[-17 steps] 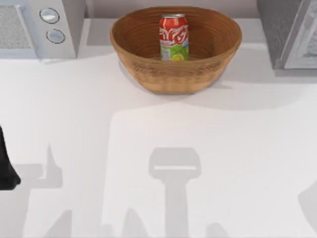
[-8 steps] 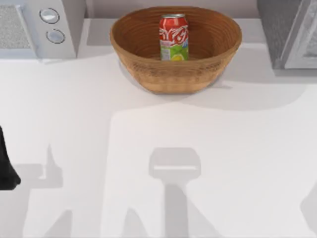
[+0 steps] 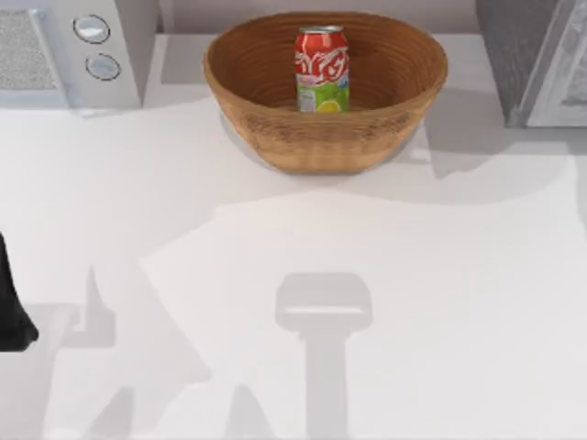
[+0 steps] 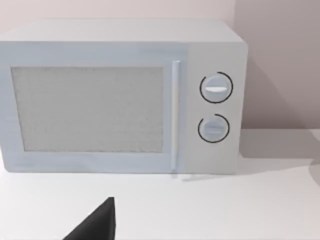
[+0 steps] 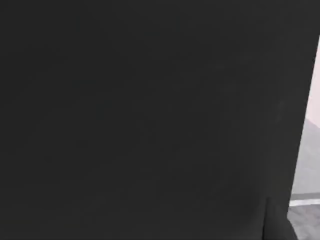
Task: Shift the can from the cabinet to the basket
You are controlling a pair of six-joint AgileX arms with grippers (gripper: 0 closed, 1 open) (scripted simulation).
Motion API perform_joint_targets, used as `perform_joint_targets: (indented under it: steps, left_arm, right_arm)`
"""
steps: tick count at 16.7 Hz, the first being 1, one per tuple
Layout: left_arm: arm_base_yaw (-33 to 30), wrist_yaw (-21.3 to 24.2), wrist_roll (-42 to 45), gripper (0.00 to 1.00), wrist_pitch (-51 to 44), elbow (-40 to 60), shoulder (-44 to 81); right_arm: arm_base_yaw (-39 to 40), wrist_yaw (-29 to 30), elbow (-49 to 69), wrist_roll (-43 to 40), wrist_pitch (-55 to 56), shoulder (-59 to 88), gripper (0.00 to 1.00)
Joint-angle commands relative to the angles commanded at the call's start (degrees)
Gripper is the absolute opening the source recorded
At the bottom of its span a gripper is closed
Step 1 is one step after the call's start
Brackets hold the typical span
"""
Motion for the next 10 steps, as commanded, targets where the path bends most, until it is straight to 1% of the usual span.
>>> perform_joint_targets:
  steps: [3, 5, 7, 8, 10]
  left_arm:
    - [0.0, 0.0, 0.0, 1.0, 0.0, 0.0, 0.0]
    - [0.0, 0.0, 0.0, 1.0, 0.0, 0.0, 0.0]
    - [0.0, 0.0, 0.0, 1.0, 0.0, 0.0, 0.0]
    - [0.0, 0.0, 0.0, 1.0, 0.0, 0.0, 0.0]
    - [0.0, 0.0, 0.0, 1.0, 0.0, 0.0, 0.0]
  right_arm:
    - [15.5, 15.5, -1.0, 0.0, -0.4, -1.0, 1.0]
    - [23.2, 23.1, -1.7, -0.1, -0.6, -1.8, 1.0]
    - [28.4, 28.4, -2.4, -0.1, -0.7, -2.4, 1.0]
    - [30.2, 30.1, -2.7, -0.1, -0.7, -2.7, 1.0]
    - [31.8, 31.8, -3.0, -0.1, -0.8, -3.0, 1.0]
